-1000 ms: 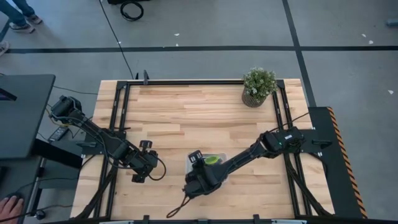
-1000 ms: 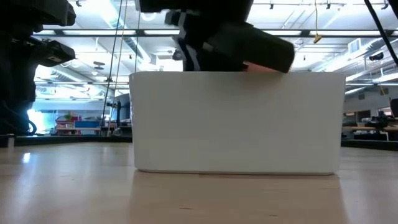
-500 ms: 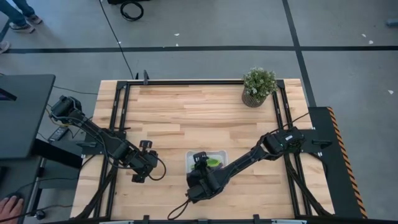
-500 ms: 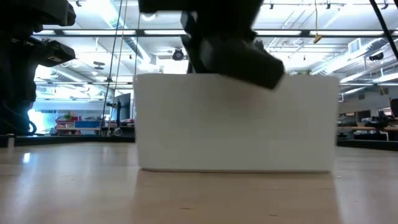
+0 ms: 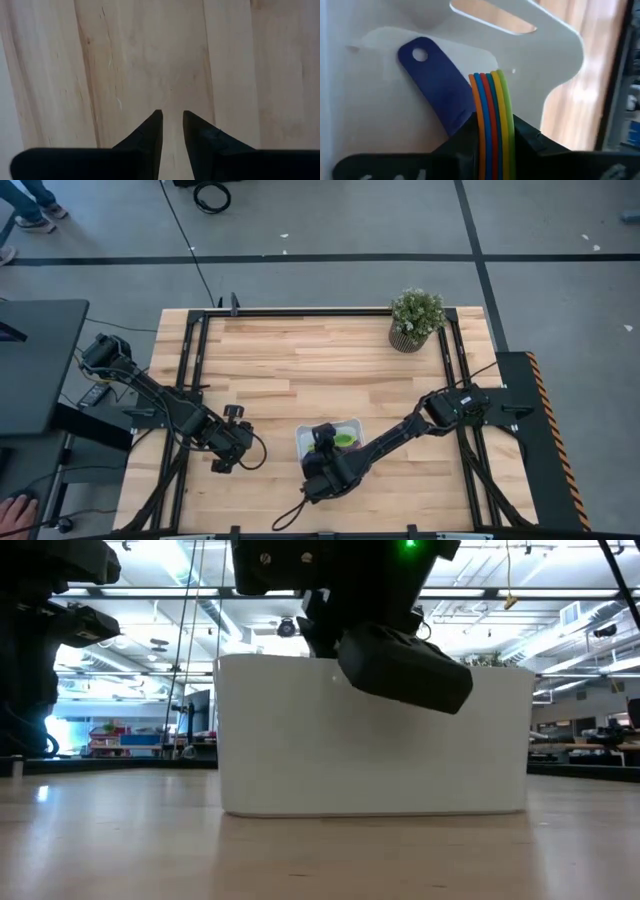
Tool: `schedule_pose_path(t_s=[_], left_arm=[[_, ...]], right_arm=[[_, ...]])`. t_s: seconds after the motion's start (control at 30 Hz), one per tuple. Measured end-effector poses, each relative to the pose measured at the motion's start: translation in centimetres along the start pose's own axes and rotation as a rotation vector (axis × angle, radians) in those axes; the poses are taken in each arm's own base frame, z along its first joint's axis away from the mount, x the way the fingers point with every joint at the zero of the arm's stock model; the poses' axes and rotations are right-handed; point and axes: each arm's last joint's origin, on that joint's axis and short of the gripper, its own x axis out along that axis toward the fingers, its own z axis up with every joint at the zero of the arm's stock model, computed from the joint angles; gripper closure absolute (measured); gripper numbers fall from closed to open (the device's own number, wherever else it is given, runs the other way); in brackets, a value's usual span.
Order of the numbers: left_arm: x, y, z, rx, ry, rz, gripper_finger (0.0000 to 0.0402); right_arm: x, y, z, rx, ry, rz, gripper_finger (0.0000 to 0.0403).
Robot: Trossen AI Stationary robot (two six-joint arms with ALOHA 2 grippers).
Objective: Nest measuring cups in basket
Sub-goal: Remove the nested measuring cups from the white bin
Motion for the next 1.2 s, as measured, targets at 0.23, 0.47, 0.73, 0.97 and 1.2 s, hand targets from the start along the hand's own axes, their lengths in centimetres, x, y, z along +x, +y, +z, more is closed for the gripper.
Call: schedule_pose_path(t_s=[0.23, 0.47, 0.73, 0.97, 1.2], left_arm=[[0.0, 0.0, 0.0, 0.024, 0.003, 0.001, 0.0317], [0.0, 0.0, 0.0, 0.026, 0.003, 0.001, 0.0317], [0.0, 0.0, -0.1, 0.027, 0.007, 0.003, 0.0317], [0.0, 0.1, -0.1, 0.025, 0.010, 0.004, 0.0317], [0.0, 0.1, -0.2, 0.026, 0.016, 0.007, 0.0317]], right_arm=[[0.4, 0.3, 0.5, 0.062, -0.020, 0.115, 0.0254], [0.5, 0.3, 0.7, 0.023, -0.046, 0.119, 0.0240], [0.1, -0.5, 1.3, 0.015, -0.050, 0.114, 0.0280], [-0.1, -1.8, 1.6, 0.011, -0.029, 0.164, 0.0335], [-0.8, -3.6, 2.0, 0.005, -0.015, 0.152, 0.0335]])
